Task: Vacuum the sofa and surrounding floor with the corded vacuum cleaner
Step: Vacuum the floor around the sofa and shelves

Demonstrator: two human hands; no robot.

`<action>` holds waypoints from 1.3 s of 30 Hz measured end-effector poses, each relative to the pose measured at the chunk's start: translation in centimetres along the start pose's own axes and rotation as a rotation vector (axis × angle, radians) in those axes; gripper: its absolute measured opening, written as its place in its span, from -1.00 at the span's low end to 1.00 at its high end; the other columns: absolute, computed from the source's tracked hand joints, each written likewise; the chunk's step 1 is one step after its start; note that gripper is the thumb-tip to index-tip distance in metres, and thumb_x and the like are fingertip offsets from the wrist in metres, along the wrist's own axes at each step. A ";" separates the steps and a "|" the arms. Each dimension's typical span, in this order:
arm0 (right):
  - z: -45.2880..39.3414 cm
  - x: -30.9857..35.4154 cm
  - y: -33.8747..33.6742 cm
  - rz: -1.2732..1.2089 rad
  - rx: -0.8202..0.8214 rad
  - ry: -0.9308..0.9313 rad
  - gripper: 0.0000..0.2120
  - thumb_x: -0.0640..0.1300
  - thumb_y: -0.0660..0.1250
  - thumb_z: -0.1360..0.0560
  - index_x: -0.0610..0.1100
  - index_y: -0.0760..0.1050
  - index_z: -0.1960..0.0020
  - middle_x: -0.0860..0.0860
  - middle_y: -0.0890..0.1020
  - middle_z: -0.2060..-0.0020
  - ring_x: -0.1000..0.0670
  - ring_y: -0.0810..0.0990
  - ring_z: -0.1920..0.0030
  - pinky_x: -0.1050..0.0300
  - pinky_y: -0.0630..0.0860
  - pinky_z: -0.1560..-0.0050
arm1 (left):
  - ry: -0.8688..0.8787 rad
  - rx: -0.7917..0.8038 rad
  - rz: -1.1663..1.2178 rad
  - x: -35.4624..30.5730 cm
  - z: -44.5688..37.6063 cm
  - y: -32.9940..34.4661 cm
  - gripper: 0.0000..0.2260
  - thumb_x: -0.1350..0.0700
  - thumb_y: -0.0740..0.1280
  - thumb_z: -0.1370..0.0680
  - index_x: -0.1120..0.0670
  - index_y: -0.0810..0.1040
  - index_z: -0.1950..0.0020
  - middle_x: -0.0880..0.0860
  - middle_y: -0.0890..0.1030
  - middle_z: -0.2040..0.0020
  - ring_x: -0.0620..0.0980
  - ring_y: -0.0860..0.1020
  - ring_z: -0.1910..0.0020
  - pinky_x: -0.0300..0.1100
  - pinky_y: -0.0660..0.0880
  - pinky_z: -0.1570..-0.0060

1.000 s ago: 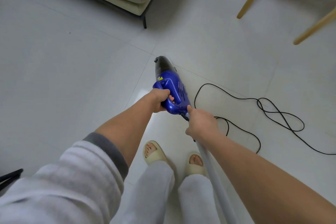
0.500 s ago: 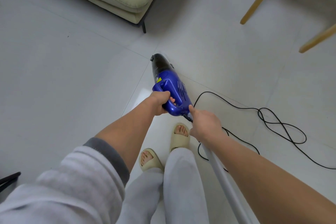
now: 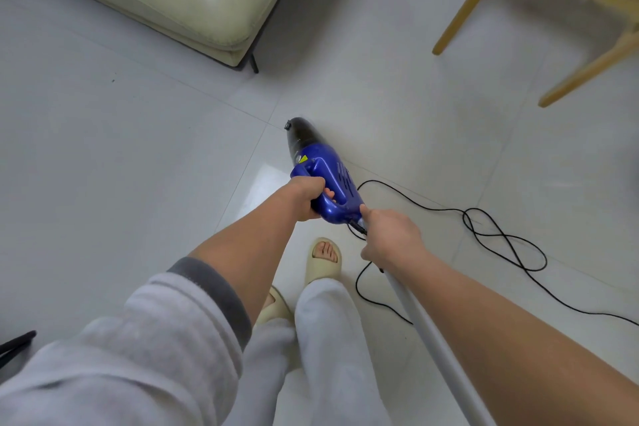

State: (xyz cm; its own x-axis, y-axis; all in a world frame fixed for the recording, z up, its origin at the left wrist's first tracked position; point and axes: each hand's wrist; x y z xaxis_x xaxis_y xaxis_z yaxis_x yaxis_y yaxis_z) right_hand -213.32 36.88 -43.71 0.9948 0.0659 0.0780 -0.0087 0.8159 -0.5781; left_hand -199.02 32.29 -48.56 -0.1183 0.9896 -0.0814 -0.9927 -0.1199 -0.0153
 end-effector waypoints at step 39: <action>-4.7 19.0 1.4 0.332 0.061 -0.286 -0.42 -0.22 0.30 -0.49 -0.10 0.19 -0.46 -0.03 0.40 0.11 -0.04 0.42 0.15 0.12 0.35 0.21 | 0.138 -0.062 0.513 3.9 -4.3 -20.3 -0.88 0.32 0.17 -0.55 0.16 0.46 0.09 0.05 0.47 0.33 -0.04 0.47 0.34 -0.10 0.54 0.08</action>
State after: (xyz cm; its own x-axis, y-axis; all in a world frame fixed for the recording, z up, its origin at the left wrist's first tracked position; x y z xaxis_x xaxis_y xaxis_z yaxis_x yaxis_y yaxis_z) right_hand -193.96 36.60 -46.91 0.8689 0.4794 0.1231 -0.3375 0.7558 -0.5611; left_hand -179.23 38.26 -52.81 -0.5791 0.7837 -0.2245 -0.8046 -0.5938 0.0025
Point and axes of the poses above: each hand's wrist, its own z-axis away from the middle knuckle, its own y-axis out of the palm, x = y × z
